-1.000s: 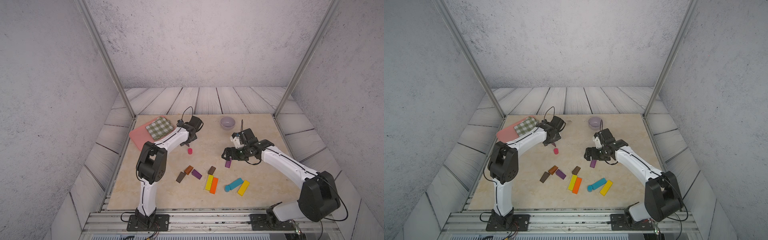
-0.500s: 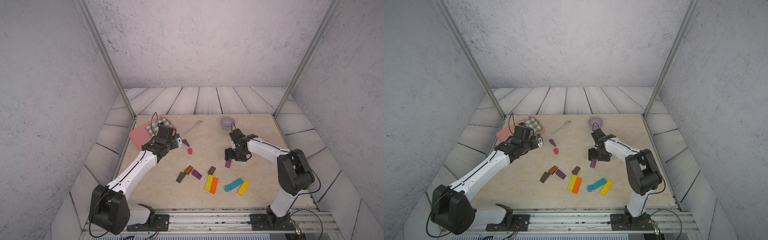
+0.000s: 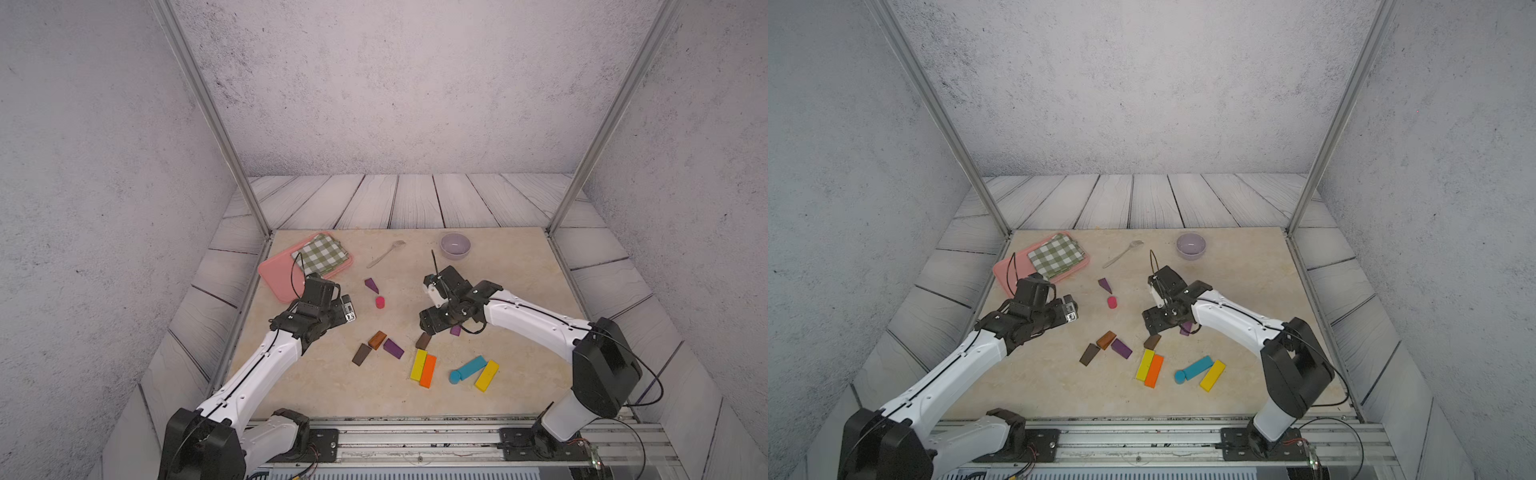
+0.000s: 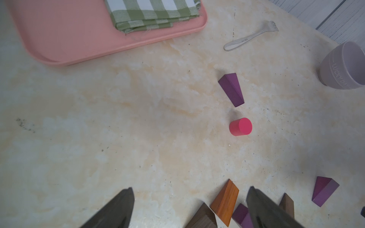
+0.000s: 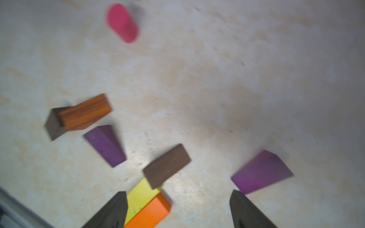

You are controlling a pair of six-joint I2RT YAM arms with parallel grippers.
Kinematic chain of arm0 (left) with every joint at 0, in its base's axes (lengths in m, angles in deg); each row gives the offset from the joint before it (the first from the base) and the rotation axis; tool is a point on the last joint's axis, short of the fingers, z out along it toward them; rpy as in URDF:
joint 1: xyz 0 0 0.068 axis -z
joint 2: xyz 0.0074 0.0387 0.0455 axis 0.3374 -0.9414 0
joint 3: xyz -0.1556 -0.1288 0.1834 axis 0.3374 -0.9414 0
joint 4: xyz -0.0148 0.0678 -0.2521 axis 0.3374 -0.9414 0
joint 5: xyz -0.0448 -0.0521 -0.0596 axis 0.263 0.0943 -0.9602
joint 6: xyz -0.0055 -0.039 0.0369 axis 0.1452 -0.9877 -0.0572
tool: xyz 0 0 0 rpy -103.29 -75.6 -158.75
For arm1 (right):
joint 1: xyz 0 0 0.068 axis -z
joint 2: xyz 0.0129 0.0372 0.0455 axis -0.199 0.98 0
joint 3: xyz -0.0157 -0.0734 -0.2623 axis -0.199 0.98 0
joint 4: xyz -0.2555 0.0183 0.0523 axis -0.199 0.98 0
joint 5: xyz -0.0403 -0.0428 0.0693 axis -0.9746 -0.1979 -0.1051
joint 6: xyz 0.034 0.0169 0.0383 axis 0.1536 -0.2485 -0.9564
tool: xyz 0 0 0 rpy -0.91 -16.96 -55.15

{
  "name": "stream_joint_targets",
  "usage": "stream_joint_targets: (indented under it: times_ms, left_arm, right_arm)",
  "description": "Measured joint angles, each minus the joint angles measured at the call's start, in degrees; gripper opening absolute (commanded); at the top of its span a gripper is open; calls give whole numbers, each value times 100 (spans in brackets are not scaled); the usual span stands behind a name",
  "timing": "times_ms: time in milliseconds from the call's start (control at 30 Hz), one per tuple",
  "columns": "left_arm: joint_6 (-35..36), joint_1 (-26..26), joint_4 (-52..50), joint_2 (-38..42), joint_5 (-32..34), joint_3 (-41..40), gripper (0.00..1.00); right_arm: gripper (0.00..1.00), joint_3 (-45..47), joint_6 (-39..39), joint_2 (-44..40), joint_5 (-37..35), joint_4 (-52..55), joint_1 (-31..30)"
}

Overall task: Assemble a small pinwheel with building blocks
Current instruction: Pick up the building block from the center of the board.

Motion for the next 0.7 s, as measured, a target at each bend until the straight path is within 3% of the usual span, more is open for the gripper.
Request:
stream_joint_targets:
  times_ms: [167,700]
  left_arm:
    - [-105,-85,-208,-11,39,0,96]
    - [-258,-328,-201,-7,-151,-291,96]
  right_arm:
    - [86,-129,640,264,645,-343,-544]
    - [83,-957,1445,1939,597,-365,-909]
